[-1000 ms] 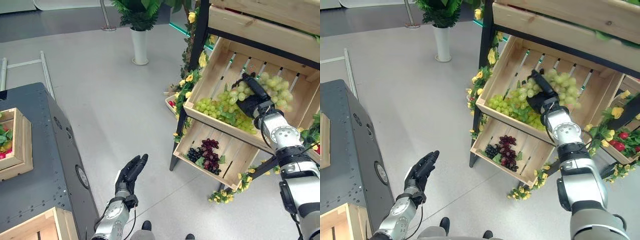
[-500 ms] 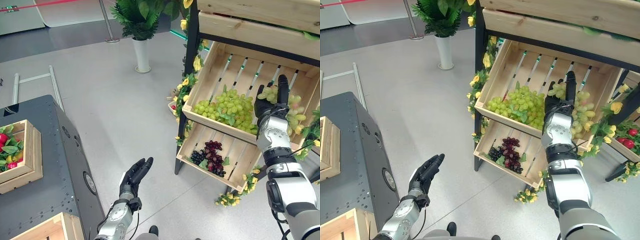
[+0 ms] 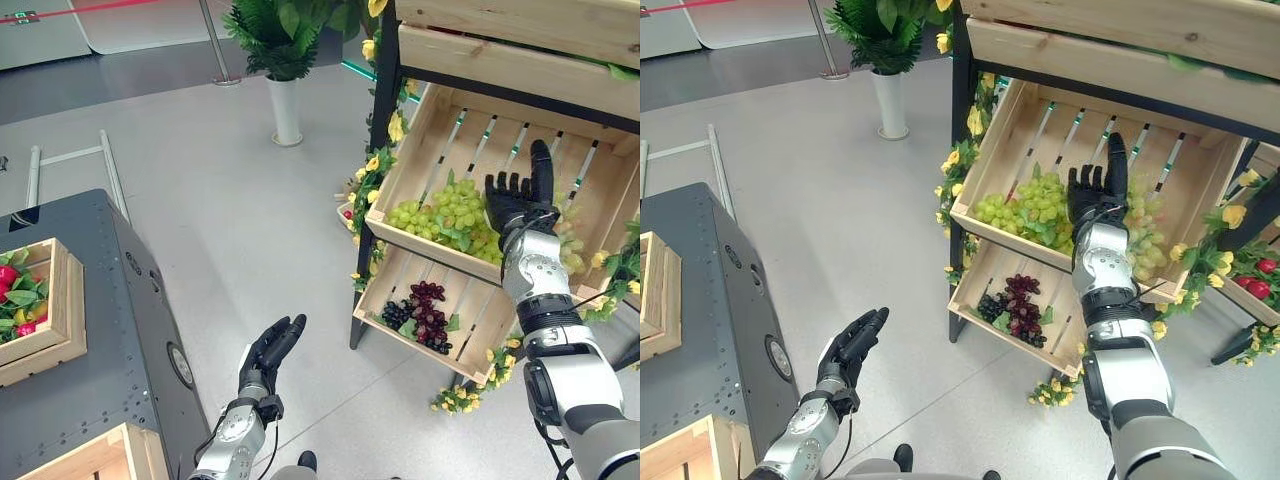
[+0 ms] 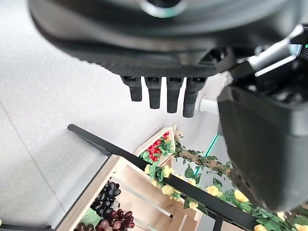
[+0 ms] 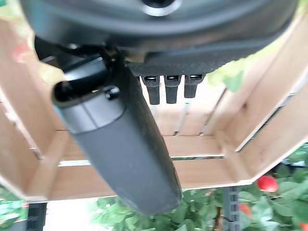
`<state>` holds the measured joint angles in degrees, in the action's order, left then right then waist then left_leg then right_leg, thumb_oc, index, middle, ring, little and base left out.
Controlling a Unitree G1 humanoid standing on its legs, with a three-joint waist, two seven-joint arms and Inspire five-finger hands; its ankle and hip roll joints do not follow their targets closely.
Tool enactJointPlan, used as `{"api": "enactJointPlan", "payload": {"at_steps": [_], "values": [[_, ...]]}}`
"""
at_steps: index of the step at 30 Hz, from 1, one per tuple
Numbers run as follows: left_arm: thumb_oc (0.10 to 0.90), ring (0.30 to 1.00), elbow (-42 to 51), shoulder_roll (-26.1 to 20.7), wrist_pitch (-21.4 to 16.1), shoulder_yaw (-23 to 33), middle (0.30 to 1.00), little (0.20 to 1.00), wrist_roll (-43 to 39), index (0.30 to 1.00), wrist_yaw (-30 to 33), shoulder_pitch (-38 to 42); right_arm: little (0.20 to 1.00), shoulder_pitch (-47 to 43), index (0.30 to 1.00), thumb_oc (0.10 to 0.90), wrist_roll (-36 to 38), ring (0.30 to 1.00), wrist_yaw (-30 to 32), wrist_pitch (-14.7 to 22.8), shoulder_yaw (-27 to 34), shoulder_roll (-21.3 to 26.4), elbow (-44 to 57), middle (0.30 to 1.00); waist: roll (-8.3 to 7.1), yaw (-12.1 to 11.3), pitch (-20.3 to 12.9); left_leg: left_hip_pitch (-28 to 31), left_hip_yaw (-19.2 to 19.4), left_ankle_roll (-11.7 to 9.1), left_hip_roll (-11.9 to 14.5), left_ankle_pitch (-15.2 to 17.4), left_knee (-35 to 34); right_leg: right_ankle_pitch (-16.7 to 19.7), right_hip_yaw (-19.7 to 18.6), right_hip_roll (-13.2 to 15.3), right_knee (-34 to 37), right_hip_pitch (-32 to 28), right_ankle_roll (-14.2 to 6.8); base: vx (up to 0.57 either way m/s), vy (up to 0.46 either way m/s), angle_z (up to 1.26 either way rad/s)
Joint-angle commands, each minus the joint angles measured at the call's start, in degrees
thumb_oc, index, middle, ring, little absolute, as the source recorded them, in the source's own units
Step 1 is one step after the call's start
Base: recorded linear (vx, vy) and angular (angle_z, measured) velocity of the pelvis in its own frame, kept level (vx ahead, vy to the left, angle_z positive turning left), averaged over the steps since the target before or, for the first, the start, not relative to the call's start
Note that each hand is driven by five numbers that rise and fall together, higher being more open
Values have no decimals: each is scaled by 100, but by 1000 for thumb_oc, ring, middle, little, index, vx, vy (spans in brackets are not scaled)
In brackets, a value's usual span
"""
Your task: Pick up the fruits from the basket on one side to the basket on the other side
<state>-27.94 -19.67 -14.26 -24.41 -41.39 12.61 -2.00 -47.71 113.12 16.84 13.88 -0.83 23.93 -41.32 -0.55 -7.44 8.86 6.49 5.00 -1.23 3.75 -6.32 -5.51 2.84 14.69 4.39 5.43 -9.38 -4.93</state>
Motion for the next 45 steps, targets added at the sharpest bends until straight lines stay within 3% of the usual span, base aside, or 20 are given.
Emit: {"api": "enactJointPlan", "payload": {"at_steps": [1, 7, 15, 18, 19, 20, 22, 26, 27, 32, 39, 45], "values": [[800, 900, 395, -34, -529, -337, 900, 900, 16, 900, -58, 409, 900, -942, 900, 800, -12, 900, -323, -331, -116, 260, 574, 900, -255, -135, -518, 324, 115, -24, -181, 1217, 51, -528, 256, 118, -43, -249, 96, 0, 0, 0], [800, 900, 417, -50, -511, -333, 900, 900, 98, 900, -128, 386, 900, -847, 900, 800, -12, 900, -1009, -1200, -545, 144, 968, 900, -289, -164, -498, 317, 78, -19, -185, 1199, 51, -536, 297, 127, -43, -263, 94, 0, 0, 0], [800, 900, 414, -16, -530, -312, 900, 900, 195, 900, -205, 333, 900, -795, 900, 800, -89, 900, -1494, -1686, -1028, 137, 1442, 900, -311, -185, -496, 314, 30, -13, -189, 1188, 51, -554, 317, 120, -43, -279, 99, 10, -7, 3], [800, 900, 427, -1, -528, -307, 900, 900, 239, 900, -203, 310, 900, -773, 900, 800, -1176, 900, -1606, -1802, -1275, 102, 1729, 900, -325, -184, -487, 306, 8, -15, -191, 1176, 51, -556, 309, 119, -43, -275, 98, 4, -4, -2], [800, 900, 400, 6, -533, -290, 900, 900, 263, 900, -231, 297, 900, -777, 900, 800, -2204, 900, -1618, -1776, -1428, 150, 1797, 900, -333, -180, -474, 326, 17, -21, -184, 1182, 51, -564, 308, 116, -43, -289, 94, 4, -9, -5], [800, 900, 393, 8, -536, -286, 900, 900, 269, 900, -235, 301, 900, -787, 900, 800, -2407, 900, -1613, -1765, -1461, 172, 1810, 900, -338, -176, -474, 311, 15, -17, -189, 1165, 51, -552, 311, 121, -43, -275, 95, -1, -12, -4], [800, 900, 347, 42, -542, -281, 900, 900, 287, 900, -199, 328, 900, -829, 900, 800, -3758, 900, -1585, -1671, -1684, 332, 1844, 900, -346, -143, -454, 317, 19, -13, -193, 1164, 51, -548, 287, 116, -43, -269, 92, 0, 0, 0], [800, 900, 320, 86, -559, -256, 900, 900, 306, 900, -138, 376, 900, -707, 900, 800, -4957, 900, -1659, -1678, -1925, 522, 1932, 900, -349, -68, -407, 298, 35, -1, -196, 1138, 51, -525, 258, 126, -43, -235, 82, -8, 0, -1], [800, 900, 318, 122, -572, -251, 900, 900, 320, 900, -84, 399, 900, -604, 900, 800, -5663, 900, -1537, -1566, -2051, 586, 2015, 900, -342, -31, -379, 295, 49, 7, -194, 1130, 51, -520, 245, 131, -43, -225, 77, -33, 2, -1], [800, 900, 341, 193, -623, -258, 900, 900, 362, 900, 90, 438, 900, -182, 900, 800, -6911, 900, -1098, -1030, -2179, 602, 2279, 900, -315, 53, -304, 277, 65, 26, -191, 1125, 51, -511, 210, 136, -43, -193, 62, -21, 0, 0], [800, 900, 400, 392, -665, -210, 900, 900, 450, 900, 560, 568, 900, 1334, 900, 800, -9375, 900, 390, -298, -2320, -137, 3532, 900, -169, 296, -138, 228, 133, 85, -189, 1137, 51, -493, 55, 145, -43, -82, 31, -45, 5, -3], [800, 900, 526, 515, -723, -121, 900, 900, 524, 900, 727, 484, 900, 2513, 900, 800, -10574, 900, 1052, 474, -2505, -237, 4178, 900, -51, 443, -62, 212, 220, 115, -198, 1166, 51, -494, -47, 152, -43, -8, -16, -22, 16, -11]]}}
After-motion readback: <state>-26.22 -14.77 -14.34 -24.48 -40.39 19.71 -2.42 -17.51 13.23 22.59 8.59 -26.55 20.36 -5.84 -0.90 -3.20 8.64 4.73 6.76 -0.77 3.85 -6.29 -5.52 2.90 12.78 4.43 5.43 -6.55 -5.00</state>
